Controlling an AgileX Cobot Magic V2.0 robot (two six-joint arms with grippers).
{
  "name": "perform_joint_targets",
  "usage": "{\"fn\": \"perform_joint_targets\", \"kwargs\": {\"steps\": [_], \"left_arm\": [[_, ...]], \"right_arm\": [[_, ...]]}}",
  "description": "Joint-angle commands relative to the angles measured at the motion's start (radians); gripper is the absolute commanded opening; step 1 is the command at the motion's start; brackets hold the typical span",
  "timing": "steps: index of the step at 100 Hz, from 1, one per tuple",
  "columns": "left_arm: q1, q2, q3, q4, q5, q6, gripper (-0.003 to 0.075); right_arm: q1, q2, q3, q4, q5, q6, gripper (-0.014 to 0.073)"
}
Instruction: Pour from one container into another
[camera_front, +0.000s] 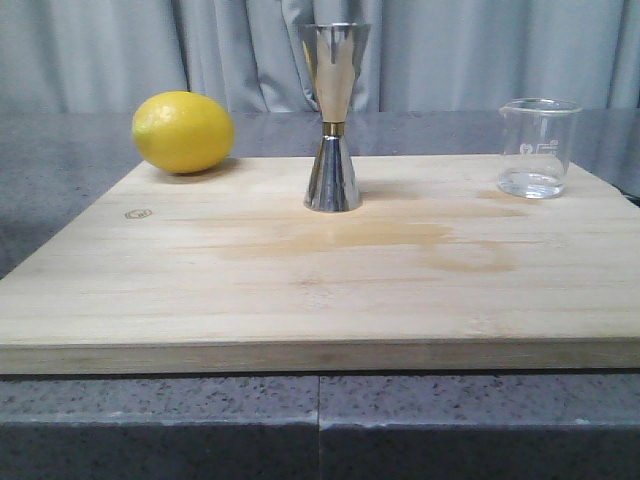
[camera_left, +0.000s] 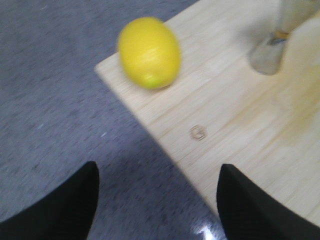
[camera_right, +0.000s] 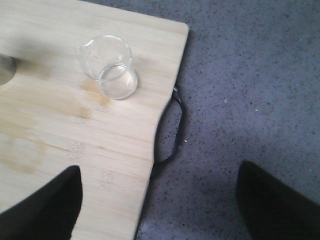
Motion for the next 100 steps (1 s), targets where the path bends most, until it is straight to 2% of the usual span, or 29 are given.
{"fn": "perform_joint_targets", "kwargs": {"steps": [1,21,33,55,88,93,100], "left_arm": [[0.034,-0.092,-0.028,0.127,-0.016,-0.218,0.0463],[0.106,-0.21,-0.028,0.257,0.061,-0.406,0.0457],[0.128,-0.271,-0.024,0.298,0.065,-0.509,0.0412],[0.128,-0.331,-0.022,0.293,0.076,-0.513,0.0296],[0.128,-0.33,-0.022,0.287,0.083,-0.513,0.0174],[0.128,-0.33,-0.022,0.287,0.083,-0.513,0.0161],[0.128,-0.33,-0.022,0.287,0.081,-0.513,0.0143]], "right_arm": [[-0.008,-0.058,-0.018,0.007,-0.031,0.007,0.0564],[-0.009,-0.182,0.047,0.003,-0.093,0.026,0.0564],[-0.009,-0.236,0.079,-0.001,-0.089,0.048,0.0564],[-0.009,-0.272,0.09,-0.081,-0.088,0.153,0.0564],[-0.009,-0.27,0.094,-0.05,-0.081,0.163,0.0562],[-0.009,-0.27,0.095,-0.05,-0.081,0.163,0.0544],[-0.009,-0.268,0.098,-0.05,-0.081,0.163,0.0472]]}}
